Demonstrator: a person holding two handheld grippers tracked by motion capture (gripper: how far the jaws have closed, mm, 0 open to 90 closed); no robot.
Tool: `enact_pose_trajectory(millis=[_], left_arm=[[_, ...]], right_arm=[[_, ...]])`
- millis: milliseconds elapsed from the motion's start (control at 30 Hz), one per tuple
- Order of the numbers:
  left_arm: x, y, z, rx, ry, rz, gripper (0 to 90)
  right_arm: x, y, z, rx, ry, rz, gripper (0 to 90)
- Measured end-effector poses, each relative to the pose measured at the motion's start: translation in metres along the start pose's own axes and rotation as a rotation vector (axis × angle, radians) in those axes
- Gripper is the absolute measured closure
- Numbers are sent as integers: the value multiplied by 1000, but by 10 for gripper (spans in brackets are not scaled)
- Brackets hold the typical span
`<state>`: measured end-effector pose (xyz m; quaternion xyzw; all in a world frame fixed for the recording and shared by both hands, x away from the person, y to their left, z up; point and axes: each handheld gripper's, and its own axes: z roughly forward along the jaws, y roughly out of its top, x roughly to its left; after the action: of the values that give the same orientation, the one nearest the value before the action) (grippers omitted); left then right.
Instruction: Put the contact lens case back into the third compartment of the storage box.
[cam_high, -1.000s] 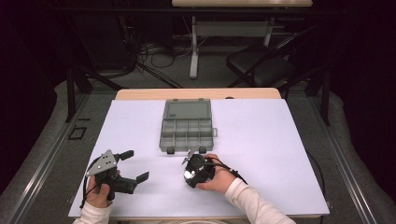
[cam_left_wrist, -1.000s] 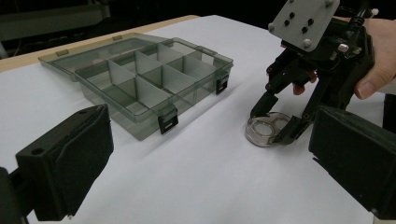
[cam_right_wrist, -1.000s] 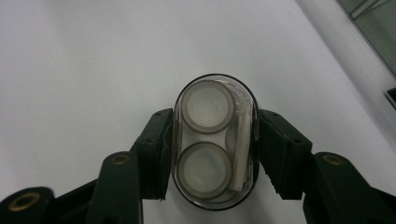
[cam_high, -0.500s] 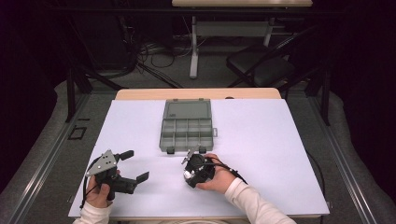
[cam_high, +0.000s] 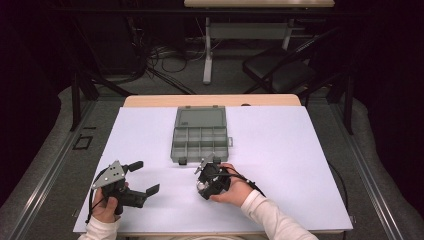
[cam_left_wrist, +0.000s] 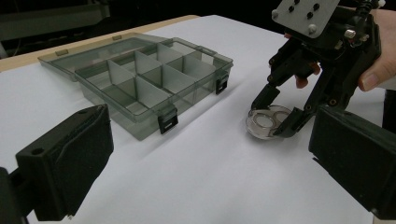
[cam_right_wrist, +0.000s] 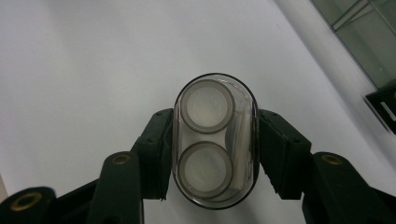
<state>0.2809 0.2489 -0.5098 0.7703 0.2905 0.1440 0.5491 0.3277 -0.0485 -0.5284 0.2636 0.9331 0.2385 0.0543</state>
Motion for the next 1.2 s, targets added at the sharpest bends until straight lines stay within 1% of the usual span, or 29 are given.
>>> enact_pose_trajectory(millis=[233,333,367,400,533,567,600,800,867,900,967,1200], left_arm=[[0,0,0,2,-4,0,3],[0,0,0,0,0,0,3],[0,0,0,1,0,-1,3],[0,0,0,1,0,-1,3],[0,0,0,0,0,0,3],[0,0,0,0,0,0,3],[0,0,0,0,0,1,3],[0,0,0,0,1,0,3],[0,0,0,1,1,1,3],[0,0,0,1,1,1,3],[0,0,0,0,1,0,3],[0,0,0,1,-3,1,3]], right_arm=[[-3,2,-6,-15,-12,13,485],[-5,2,-9,-26,-19,9,485],[-5,2,-10,-29,-20,17,485],[-7,2,-11,-34,-20,14,485],[-8,2,-14,-52,-29,30,485],[-9,2,-15,-56,-30,25,485],[-10,2,-16,-60,-32,34,485],[-14,1,-19,-85,-44,45,485],[-15,1,-20,-86,-45,55,485],[-17,1,-21,-92,-48,48,485],[-17,1,-22,-93,-51,62,485],[-24,3,-28,-111,-57,74,485]])
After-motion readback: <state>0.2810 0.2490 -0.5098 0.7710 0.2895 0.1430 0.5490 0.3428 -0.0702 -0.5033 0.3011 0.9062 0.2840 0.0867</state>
